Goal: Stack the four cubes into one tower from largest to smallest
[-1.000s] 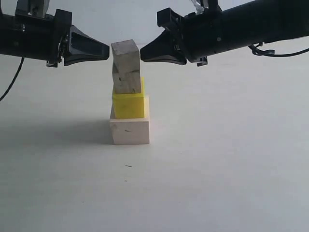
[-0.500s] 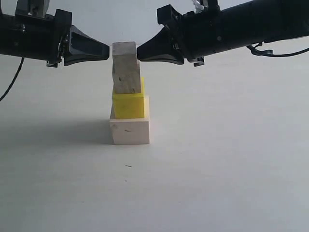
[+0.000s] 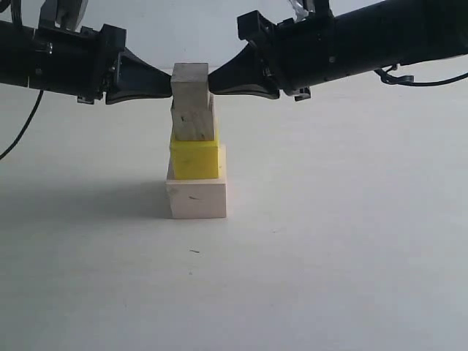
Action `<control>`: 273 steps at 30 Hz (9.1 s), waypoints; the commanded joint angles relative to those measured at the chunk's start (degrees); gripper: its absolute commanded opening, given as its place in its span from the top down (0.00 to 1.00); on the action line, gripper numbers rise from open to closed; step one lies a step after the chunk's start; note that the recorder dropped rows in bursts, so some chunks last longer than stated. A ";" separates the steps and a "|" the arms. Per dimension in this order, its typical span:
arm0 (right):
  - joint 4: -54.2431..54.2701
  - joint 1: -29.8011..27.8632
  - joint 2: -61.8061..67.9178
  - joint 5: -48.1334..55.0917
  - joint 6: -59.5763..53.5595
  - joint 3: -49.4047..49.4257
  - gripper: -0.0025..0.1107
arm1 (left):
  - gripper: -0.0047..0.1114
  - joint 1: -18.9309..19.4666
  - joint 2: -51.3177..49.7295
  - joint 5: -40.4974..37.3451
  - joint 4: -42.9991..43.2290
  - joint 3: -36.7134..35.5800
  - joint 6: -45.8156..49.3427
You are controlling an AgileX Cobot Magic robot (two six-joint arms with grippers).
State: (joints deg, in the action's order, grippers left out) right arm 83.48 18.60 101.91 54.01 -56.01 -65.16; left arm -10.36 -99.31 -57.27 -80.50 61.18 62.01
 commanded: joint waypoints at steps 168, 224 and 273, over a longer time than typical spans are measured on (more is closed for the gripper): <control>-37.84 -6.11 -78.52 -44.04 -2.42 24.88 0.98 | 0.96 12.67 67.41 47.19 2.20 -28.61 8.74; -37.42 -6.11 -81.22 -39.96 -2.42 24.88 0.98 | 0.96 15.67 82.10 48.93 22.03 -35.10 -5.02; -37.42 -6.11 -81.22 -39.96 -2.42 24.88 0.98 | 0.96 11.65 99.31 36.89 85.93 -61.18 -68.59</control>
State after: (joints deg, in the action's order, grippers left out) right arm 45.68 12.77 21.06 13.86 -58.69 -40.61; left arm 1.70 -0.32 -20.30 5.31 0.19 -9.29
